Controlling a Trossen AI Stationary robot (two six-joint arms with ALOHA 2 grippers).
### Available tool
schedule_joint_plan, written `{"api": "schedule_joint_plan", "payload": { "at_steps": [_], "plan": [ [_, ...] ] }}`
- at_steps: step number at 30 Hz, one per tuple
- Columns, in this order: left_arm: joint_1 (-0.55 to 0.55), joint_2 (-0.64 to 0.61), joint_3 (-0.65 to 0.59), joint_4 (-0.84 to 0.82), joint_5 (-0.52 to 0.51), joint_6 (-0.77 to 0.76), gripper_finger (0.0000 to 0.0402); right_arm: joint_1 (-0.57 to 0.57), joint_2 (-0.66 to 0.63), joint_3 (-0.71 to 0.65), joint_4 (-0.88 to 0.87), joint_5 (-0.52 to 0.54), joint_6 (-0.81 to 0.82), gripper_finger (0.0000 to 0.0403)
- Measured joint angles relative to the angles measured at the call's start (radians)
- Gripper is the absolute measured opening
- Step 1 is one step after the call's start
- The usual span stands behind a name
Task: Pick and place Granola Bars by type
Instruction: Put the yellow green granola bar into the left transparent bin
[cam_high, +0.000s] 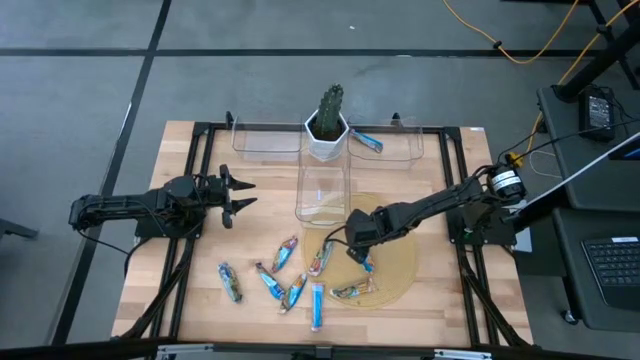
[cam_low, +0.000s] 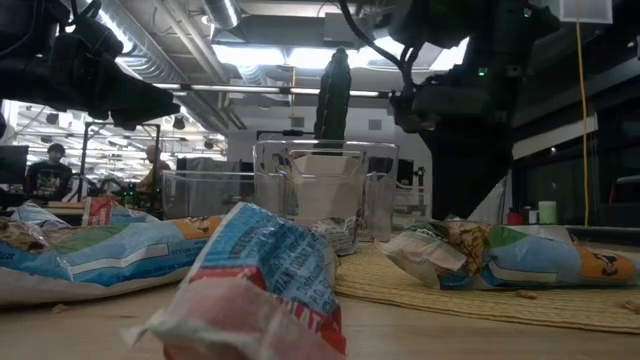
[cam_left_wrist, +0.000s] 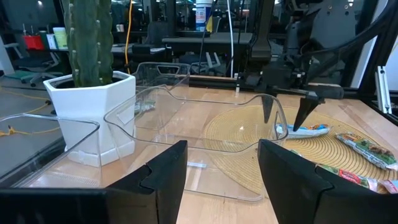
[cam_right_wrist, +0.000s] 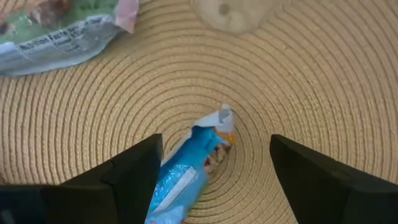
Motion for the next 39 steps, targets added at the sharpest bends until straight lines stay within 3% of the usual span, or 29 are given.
{"api": "schedule_joint_plan", "payload": {
  "at_steps": [20,33,39],
  "plan": [
    [0.000,0.000,0.000,0.000,0.000,0.000,0.0190,-0.001,0.072,-0.004,0.053,0.001,-0.024,0.0294],
    [0.000,0.000,0.000,0.000,0.000,0.000,0.0191,-0.001,0.071,-0.004,0.058,-0.002,-0.029,0.0165],
    [0.000,0.000,0.000,0.000,0.000,0.000,0.0189,-0.001,0.070,-0.004,0.055,-0.067,-0.029,0.0100]
  ]
}}
